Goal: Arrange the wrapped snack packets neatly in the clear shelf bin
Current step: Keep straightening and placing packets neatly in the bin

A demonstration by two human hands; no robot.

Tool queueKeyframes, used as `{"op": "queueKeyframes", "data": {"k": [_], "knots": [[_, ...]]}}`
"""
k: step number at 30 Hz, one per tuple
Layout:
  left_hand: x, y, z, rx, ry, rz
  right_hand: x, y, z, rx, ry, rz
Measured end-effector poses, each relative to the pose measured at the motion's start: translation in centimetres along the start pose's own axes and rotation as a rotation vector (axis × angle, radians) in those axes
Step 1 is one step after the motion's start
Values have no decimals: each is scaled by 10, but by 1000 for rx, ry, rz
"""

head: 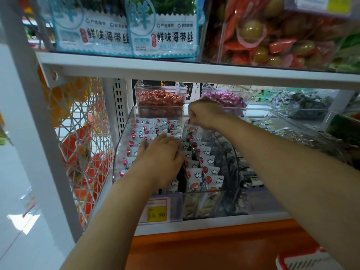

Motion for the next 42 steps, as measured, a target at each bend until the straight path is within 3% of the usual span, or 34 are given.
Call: {"op": "queueKeyframes", "data": {"k": [6, 12, 17, 21, 26, 32, 36, 42], "knots": [[-20, -6, -4, -45, -227, -204, -26, -17, -33, 68, -370, 124], [-27, -9, -10, -140, -353, -447, -42, -27, -101, 264, -675, 725], [-17, -14, -18, -282, -238, -848, -28, -23, -136, 477, -533, 1320], [-15, -13, -22, -401, -235, -1133, -25, -19, -150, 523, -438, 1641], [-17, -12, -28, -443, -245, -1366, -23, -17, -160, 519, -354, 1752], [-16, -10, -30, -455, -295, -1317, -17, -18, -163, 589, -271, 1991], [-14, -12, -30, -496, -253, -1425, -14, -19, -161, 637, -217, 2206], [-15, -19, -30, -554, -196, -1648, -12, -18, -161, 657, -250, 2302]]}}
Point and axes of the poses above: each hand's wrist, its own z-axis towards the middle knuckle, its own x-axis out of the palm, y = z × x, the point moved 4 cm from there along z, towards the middle knuckle, and after that the axes turned 6 degrees about -y, right-handed, at the moved point
